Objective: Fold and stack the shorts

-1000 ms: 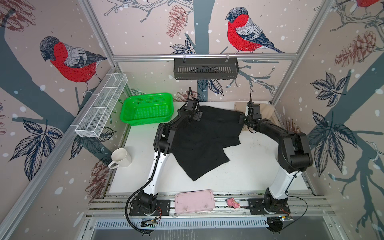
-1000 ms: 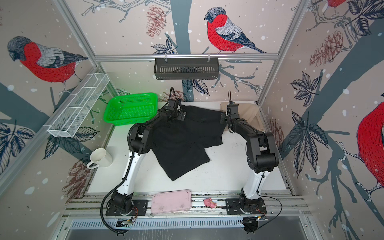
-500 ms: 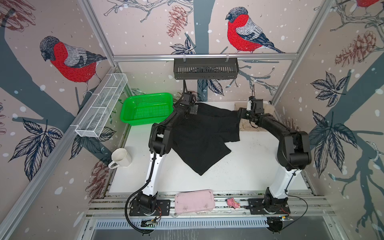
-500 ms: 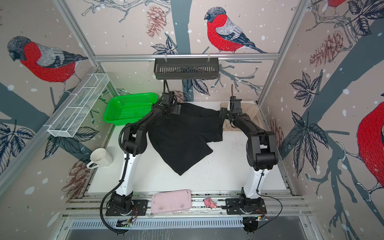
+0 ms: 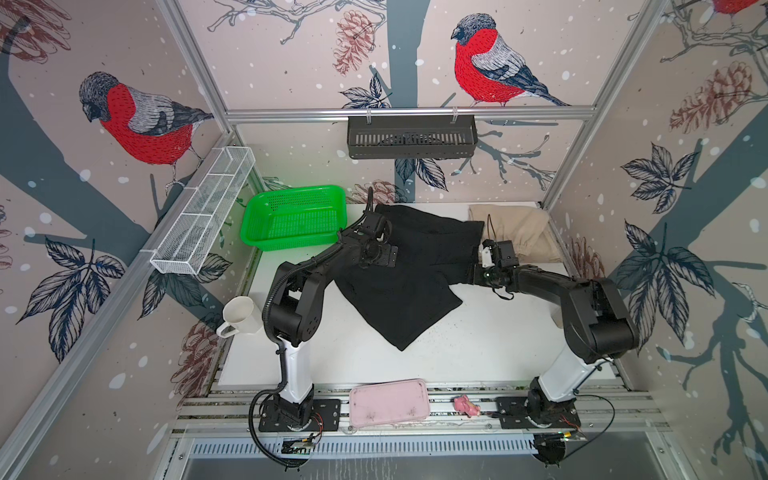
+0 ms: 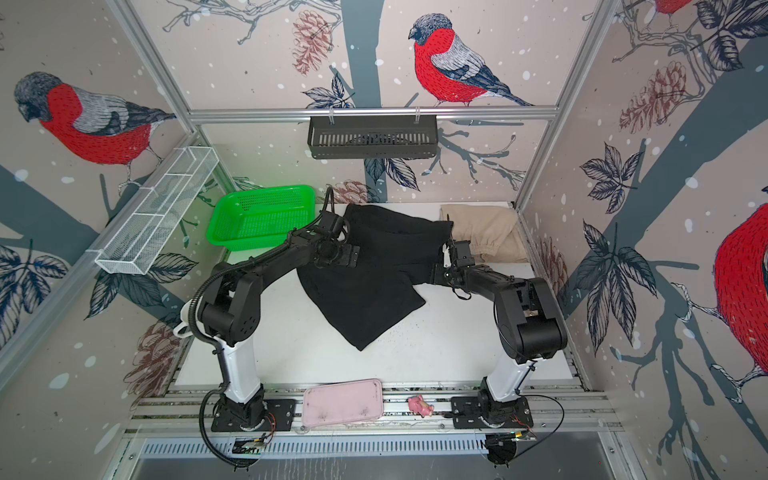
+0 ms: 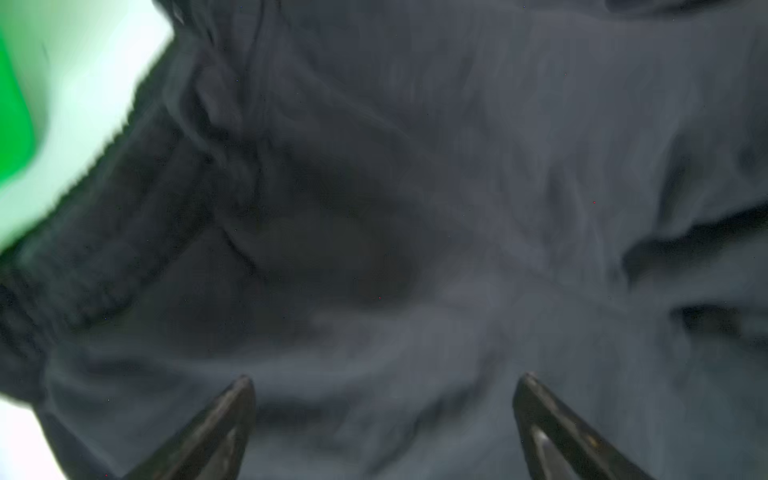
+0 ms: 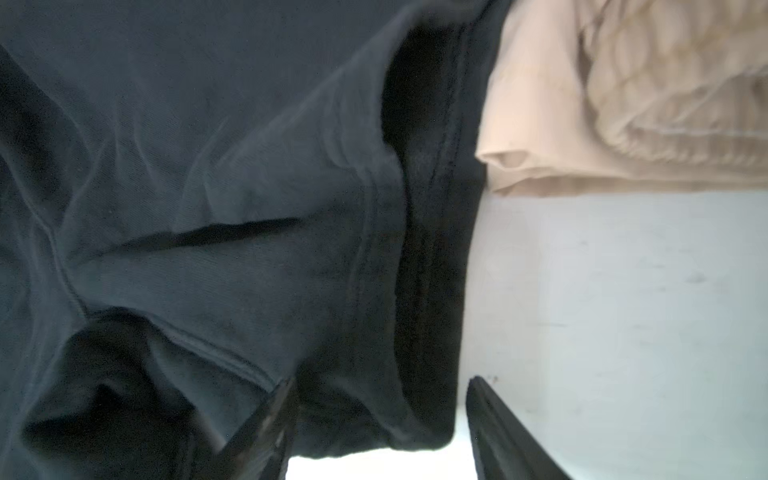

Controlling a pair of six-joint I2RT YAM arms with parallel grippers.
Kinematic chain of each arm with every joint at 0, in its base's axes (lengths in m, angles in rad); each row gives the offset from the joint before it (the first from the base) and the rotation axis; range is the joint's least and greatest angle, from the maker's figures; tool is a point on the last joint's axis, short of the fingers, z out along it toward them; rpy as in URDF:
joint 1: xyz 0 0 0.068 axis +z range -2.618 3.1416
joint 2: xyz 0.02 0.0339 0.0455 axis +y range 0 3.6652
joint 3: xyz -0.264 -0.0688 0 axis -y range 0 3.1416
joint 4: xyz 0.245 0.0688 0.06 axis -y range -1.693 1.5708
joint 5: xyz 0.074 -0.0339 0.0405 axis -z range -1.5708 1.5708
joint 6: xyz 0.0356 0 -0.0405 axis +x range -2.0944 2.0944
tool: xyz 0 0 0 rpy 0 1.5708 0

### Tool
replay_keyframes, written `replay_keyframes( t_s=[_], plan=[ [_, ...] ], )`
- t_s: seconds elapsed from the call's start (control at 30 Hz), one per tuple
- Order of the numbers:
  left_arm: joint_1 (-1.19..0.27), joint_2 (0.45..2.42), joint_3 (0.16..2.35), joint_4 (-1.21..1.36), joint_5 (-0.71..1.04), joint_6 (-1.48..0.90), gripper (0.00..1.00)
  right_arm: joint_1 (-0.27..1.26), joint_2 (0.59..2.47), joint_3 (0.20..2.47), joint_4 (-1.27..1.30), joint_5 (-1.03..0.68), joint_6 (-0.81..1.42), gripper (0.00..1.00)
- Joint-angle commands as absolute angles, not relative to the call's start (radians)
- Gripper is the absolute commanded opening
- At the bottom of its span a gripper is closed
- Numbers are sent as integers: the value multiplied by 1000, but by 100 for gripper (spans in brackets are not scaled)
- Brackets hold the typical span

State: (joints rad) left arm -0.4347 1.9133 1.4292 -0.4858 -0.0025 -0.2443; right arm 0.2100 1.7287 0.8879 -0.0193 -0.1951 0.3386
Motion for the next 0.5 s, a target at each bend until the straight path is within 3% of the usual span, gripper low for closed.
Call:
replay_keyframes(
  t_s=[0.0,0.07,0.1,0.27,0.43,0.47],
  plan=[
    [-434,1847,1336,-413,0,-268,97,215,1745,897,53,-227,351,35],
    [-434,1817,1291,-412,-18,-269,97,215,1734,910,38,-215,348,4],
    [-434,1807,1276,-416,-22,-271,97,216,1721,918,18,-206,343,2],
    [-426,1736,1186,-417,-20,-299,97,246,1601,938,-134,-80,336,1],
    [-370,1681,1156,-463,-31,-312,97,220,1524,830,-214,-90,417,1],
    [-360,1672,1154,-468,-34,-311,97,203,1519,802,-214,-89,430,18]
  ],
)
